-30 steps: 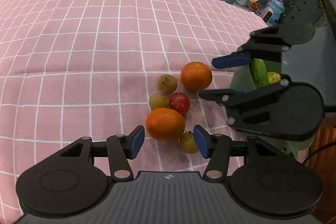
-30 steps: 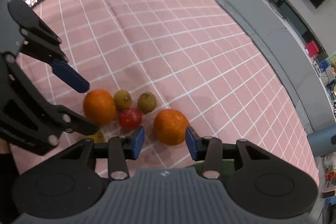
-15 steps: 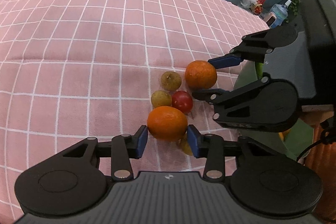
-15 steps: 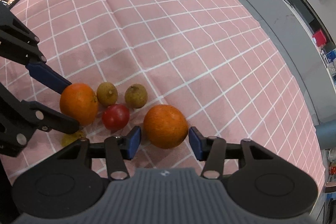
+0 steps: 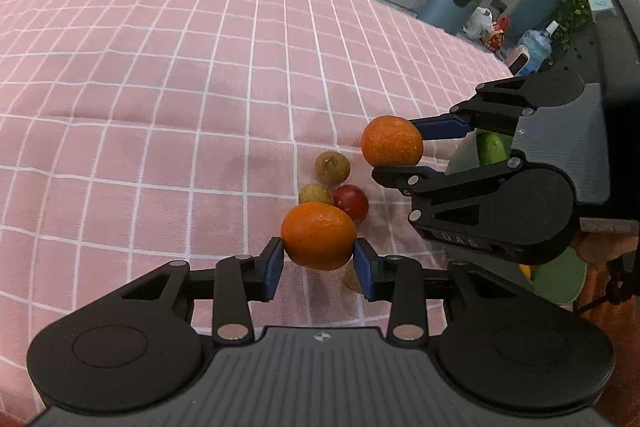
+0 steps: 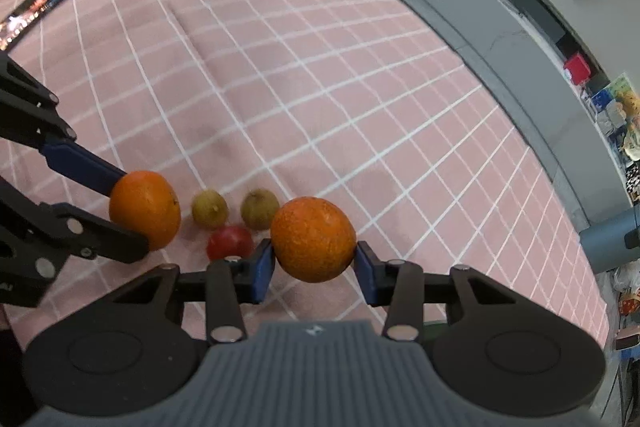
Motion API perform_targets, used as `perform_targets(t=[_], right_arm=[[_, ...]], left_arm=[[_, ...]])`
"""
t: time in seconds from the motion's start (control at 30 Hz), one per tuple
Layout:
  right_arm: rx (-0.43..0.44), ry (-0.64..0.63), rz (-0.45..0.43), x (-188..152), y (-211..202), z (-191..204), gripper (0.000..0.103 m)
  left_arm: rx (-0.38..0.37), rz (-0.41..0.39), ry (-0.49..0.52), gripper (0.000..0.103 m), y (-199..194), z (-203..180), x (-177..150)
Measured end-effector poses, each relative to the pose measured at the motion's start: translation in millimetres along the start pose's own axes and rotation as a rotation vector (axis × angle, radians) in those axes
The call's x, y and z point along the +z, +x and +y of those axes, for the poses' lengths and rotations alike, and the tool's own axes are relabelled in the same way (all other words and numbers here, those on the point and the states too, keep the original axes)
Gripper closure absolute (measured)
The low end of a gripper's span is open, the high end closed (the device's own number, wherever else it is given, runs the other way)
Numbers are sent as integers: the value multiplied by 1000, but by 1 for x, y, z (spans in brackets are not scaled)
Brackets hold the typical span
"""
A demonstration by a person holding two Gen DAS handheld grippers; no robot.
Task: Organize fruits
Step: 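Grasp an orange with the left tool while the right tool grasps another orange, then carry the orange in the left tool while the right tool carries its orange over the colander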
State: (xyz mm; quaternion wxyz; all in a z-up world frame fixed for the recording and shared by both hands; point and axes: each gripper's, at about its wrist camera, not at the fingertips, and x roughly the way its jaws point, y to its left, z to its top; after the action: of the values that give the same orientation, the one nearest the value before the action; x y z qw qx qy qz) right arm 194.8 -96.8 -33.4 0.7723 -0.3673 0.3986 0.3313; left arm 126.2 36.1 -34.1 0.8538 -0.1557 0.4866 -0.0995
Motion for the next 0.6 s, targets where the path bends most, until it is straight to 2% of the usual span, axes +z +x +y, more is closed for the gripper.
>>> perform_targets(t=[0.23, 0.43, 0.6], right_arm=[[-26, -16, -57, -1, -39, 17, 64], [-30, 36, -100, -12, -73, 22, 64], [-27, 81, -126, -30, -98, 23, 64]], left_arm=[[5, -46, -5, 61, -29, 2, -9], [-4, -94, 24, 61, -53, -11, -12], [-40, -127, 56, 61, -65, -27, -14]])
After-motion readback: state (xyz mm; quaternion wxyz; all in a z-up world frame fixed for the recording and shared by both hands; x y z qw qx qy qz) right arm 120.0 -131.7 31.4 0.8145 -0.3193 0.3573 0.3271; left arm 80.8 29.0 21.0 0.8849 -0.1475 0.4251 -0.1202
